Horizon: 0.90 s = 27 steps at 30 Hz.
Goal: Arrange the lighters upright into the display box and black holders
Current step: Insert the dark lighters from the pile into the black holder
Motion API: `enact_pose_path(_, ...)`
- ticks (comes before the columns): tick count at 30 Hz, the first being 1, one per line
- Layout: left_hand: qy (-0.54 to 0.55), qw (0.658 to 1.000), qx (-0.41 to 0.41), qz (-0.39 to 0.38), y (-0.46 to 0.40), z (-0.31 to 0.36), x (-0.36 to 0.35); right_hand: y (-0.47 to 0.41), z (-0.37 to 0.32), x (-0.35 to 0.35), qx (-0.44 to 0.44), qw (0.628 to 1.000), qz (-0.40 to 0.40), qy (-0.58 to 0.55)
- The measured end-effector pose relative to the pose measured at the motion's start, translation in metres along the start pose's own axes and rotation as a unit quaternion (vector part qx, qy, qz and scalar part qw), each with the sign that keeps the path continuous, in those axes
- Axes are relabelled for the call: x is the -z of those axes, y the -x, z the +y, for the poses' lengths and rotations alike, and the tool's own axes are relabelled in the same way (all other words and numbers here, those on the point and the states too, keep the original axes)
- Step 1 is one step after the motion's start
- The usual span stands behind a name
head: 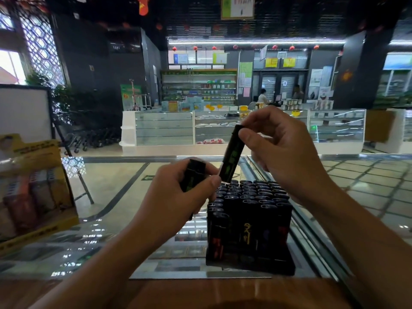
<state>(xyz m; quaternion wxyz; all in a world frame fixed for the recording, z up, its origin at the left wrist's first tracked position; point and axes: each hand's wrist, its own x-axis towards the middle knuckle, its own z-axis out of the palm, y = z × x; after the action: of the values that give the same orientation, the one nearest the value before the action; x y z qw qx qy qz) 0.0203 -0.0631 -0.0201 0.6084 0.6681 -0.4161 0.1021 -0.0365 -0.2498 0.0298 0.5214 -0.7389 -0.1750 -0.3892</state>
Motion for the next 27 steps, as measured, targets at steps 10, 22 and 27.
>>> enact_pose_path(10, -0.010, 0.998, 0.060, 0.016, -0.009, -0.016, 0.010, 0.008, 0.000, 0.012, -0.041, 0.999, 0.013, 0.033)
enact_pose_path(22, -0.145, 0.983, 0.088, -0.075, 0.003, -0.030, 0.003, 0.059, -0.013, 0.009, 0.006, 0.952, -0.073, 0.297)
enact_pose_path(27, -0.150, 0.981, 0.096, -0.081, 0.004, -0.028, 0.003, 0.067, 0.003, -0.002, 0.049, 0.918, -0.097, 0.381)
